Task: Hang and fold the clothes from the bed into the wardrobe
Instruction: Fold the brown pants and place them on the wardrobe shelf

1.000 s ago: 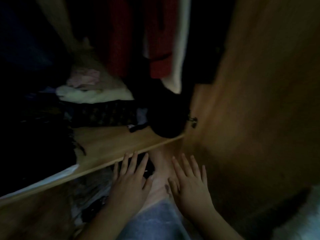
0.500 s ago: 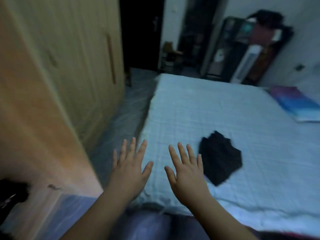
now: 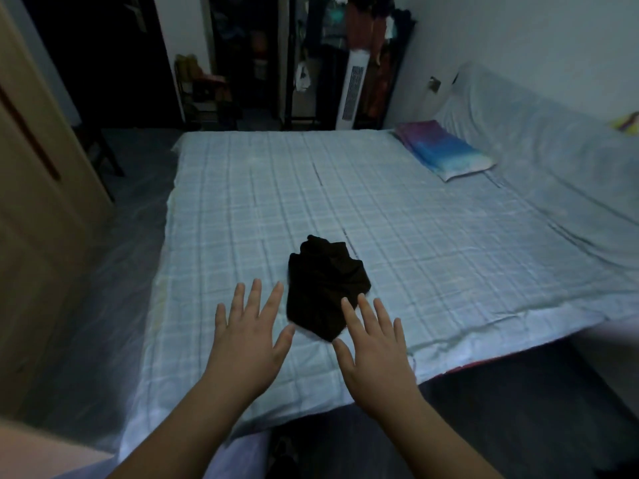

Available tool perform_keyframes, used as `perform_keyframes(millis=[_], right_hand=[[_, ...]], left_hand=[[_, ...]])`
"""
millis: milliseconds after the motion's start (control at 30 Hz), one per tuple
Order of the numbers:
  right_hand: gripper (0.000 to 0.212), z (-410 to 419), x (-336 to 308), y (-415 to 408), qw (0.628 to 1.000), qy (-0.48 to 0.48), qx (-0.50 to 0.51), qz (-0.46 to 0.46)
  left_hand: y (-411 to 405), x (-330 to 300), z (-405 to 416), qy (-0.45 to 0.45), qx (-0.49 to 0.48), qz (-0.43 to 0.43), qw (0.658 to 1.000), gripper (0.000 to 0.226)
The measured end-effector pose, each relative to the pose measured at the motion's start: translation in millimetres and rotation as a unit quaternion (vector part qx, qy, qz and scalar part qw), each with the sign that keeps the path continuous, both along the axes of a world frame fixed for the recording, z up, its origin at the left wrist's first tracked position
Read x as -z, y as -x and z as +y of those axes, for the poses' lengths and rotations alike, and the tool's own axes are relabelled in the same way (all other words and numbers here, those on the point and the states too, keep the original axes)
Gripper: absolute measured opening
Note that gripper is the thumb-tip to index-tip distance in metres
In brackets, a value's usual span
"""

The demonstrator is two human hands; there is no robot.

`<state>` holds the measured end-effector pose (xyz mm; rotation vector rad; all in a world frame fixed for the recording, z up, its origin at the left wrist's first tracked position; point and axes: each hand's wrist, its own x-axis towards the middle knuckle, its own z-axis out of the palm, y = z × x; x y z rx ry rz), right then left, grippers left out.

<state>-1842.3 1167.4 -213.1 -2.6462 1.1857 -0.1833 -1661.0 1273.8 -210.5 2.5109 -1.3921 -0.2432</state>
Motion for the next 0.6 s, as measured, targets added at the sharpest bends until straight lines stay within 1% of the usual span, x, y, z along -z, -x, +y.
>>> perform_keyframes(millis=[133, 267, 433, 600], right_hand=[[0.072, -53, 11, -17, 1.000, -0.005, 0.005, 0.008], [0.074, -110, 29, -48, 0.999, -0.018, -0.005, 0.041], [0.075, -191, 55, -89, 0.997, -0.039, 0.000, 0.068], [0.063, -248, 85, -100, 0.993, -0.081, 0.015, 0.083]], left_hand=[[-21, 16, -49, -0.001, -0.006, 0.018, 1.000, 0.082], [-55, 39, -107, -0.027, -0.017, 0.039, 0.999, 0.072], [-98, 68, -181, -0.063, -0.016, 0.065, 0.996, 0.073], [-117, 85, -244, -0.095, -0.001, 0.079, 0.992, 0.075]])
